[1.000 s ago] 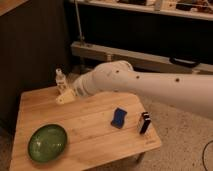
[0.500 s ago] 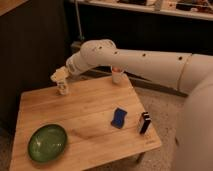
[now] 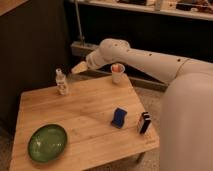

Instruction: Move the arm in a circular motion

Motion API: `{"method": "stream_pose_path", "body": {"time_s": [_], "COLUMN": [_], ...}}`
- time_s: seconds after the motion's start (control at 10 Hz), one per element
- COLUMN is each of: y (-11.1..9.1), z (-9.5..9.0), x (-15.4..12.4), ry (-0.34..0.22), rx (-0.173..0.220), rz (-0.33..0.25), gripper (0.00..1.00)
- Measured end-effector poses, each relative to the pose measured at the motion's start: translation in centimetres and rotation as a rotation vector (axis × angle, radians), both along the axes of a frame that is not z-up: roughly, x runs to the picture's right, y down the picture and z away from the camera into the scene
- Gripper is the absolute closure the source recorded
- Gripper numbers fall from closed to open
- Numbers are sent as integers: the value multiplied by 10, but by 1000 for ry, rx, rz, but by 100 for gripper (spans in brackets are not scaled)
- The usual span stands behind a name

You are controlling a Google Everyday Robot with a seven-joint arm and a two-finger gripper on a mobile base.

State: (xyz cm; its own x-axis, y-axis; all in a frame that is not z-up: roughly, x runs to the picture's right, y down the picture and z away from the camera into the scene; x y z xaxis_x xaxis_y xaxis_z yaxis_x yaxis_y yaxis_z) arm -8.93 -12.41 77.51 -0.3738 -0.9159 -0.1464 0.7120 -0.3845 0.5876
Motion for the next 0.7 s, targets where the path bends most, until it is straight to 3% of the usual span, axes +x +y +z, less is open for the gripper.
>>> {"method": "stream_pose_path", "body": {"time_s": [0.2,0.4,0.5,0.7], "y": [11,24,36,60], "z": [13,11,3,-16], "x": [59,105,135,170], "ry": [52,91,111,129], "rx": [-28,-43,-51,-63], "rz": [55,84,101,112], "gripper": [20,20,20,20]}}
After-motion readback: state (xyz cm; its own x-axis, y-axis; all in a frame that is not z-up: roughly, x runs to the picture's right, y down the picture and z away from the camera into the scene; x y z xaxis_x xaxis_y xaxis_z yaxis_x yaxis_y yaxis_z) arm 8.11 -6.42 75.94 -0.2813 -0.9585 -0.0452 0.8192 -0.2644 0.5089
